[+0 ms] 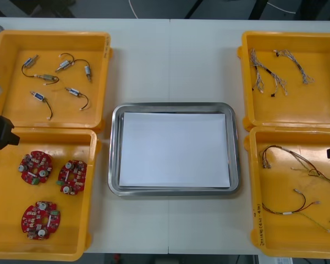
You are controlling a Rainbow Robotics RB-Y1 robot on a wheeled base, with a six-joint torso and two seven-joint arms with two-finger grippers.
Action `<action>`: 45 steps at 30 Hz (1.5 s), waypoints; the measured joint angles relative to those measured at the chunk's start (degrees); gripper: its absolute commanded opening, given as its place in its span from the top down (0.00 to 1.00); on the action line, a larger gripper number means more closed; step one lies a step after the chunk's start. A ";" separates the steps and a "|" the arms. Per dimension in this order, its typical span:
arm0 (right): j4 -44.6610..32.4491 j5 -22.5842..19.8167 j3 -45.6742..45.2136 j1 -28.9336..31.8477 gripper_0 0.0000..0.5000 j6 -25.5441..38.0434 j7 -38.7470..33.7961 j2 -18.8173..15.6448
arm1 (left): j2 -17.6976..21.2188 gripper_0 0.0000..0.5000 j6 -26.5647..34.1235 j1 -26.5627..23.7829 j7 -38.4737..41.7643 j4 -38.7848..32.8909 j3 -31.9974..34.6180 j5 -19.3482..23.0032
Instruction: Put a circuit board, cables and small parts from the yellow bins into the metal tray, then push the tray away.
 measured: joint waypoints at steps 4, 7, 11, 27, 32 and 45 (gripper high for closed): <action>0.00 0.00 0.00 0.00 0.00 0.00 0.00 0.00 | 0.00 0.00 0.00 0.00 0.00 0.00 0.00 0.00; -0.01 0.03 -0.17 -0.36 0.00 0.00 0.00 -0.48 | 0.00 0.00 0.00 0.00 0.00 0.00 0.00 0.00; -0.48 0.61 -0.85 -1.17 0.00 0.00 0.00 -1.20 | 0.00 0.00 0.00 0.00 0.00 0.02 0.00 0.00; -1.74 1.12 -1.96 0.49 0.00 -0.01 0.01 -1.22 | -0.03 0.00 -0.02 0.04 -0.01 1.26 0.00 0.31; -1.80 0.75 -3.42 2.79 0.00 -2.27 0.02 -1.22 | -0.03 0.00 -3.15 0.42 -1.57 1.46 0.00 0.38; -1.72 -1.61 -4.25 10.29 0.00 -13.52 3.84 -2.53 | 0.69 0.00 -19.51 9.74 -23.79 1.54 0.00 1.69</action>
